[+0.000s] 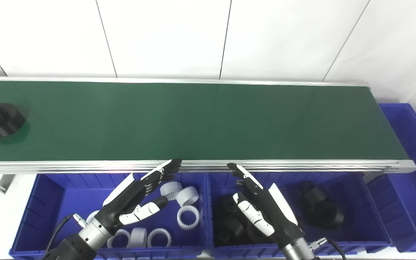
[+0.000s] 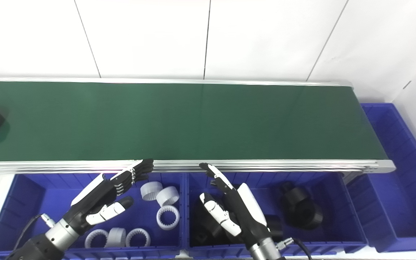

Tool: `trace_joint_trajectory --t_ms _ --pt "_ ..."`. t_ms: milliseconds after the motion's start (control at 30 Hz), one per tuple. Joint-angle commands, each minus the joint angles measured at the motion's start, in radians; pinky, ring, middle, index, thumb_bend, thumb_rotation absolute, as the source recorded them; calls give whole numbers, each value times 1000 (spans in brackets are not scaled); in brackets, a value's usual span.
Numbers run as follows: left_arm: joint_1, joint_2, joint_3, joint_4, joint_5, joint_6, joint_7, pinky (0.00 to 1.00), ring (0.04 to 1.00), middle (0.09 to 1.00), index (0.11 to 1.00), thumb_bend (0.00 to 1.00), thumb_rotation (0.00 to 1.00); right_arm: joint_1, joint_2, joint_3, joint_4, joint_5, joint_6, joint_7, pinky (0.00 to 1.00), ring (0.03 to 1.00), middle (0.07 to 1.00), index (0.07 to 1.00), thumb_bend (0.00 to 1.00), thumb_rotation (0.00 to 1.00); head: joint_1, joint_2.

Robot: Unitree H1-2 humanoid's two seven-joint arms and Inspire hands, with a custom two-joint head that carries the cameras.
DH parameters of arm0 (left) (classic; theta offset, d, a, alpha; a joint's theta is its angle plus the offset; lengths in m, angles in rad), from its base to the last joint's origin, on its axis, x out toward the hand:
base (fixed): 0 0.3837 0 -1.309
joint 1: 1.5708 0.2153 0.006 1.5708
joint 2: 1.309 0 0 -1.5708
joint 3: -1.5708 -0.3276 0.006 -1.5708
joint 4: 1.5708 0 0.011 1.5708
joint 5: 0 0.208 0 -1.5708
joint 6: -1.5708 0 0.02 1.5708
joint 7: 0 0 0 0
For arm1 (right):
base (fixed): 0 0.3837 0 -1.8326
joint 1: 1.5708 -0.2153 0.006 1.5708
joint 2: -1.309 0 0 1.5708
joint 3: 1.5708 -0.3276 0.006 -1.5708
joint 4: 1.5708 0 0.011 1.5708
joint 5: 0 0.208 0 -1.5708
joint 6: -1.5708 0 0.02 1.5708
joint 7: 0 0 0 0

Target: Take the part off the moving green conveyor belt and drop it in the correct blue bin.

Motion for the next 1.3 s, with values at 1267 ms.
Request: trace_joint_trajectory --t_ms 1267 --pt "-24 13 3 -38 -17 12 1 918 953 961 947 326 777 -23 5 2 -27 8 -36 2 852 918 949 929 381 994 4 6"
